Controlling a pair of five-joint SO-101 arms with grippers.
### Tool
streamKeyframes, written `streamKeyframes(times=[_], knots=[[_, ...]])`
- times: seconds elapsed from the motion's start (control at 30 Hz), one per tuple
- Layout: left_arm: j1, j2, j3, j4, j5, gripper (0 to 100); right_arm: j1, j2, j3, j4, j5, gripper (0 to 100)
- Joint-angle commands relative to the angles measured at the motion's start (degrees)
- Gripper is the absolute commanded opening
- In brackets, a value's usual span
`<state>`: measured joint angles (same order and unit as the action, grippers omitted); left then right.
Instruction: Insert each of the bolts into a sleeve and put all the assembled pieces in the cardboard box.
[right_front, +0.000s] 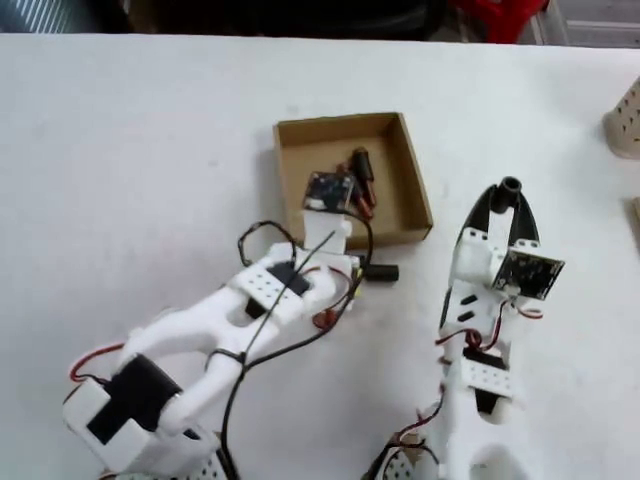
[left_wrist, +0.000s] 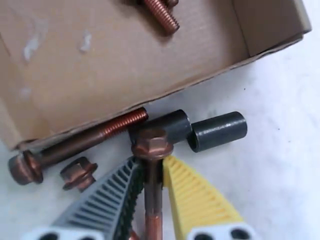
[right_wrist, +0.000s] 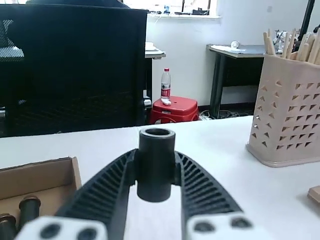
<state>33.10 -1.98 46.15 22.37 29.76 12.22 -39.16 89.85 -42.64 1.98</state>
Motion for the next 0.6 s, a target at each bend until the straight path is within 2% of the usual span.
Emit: streamKeyframes(times=[0.0,0.3,0.57], knots=[[-0.7,-2.3,0.0,-1.8,-0.5,3,-0.5,7.9,-5.5,-7.1,-0.1,1.5],[-0.7,-2.3,0.0,-1.8,-0.5,3,-1.0,32.9,-6.0,-35.5,-0.4,1.5],[-0.6,-5.0,0.0,-1.4,-2.4,3,-2.2,37.0,-5.4,-39.8,-2.3,1.5]])
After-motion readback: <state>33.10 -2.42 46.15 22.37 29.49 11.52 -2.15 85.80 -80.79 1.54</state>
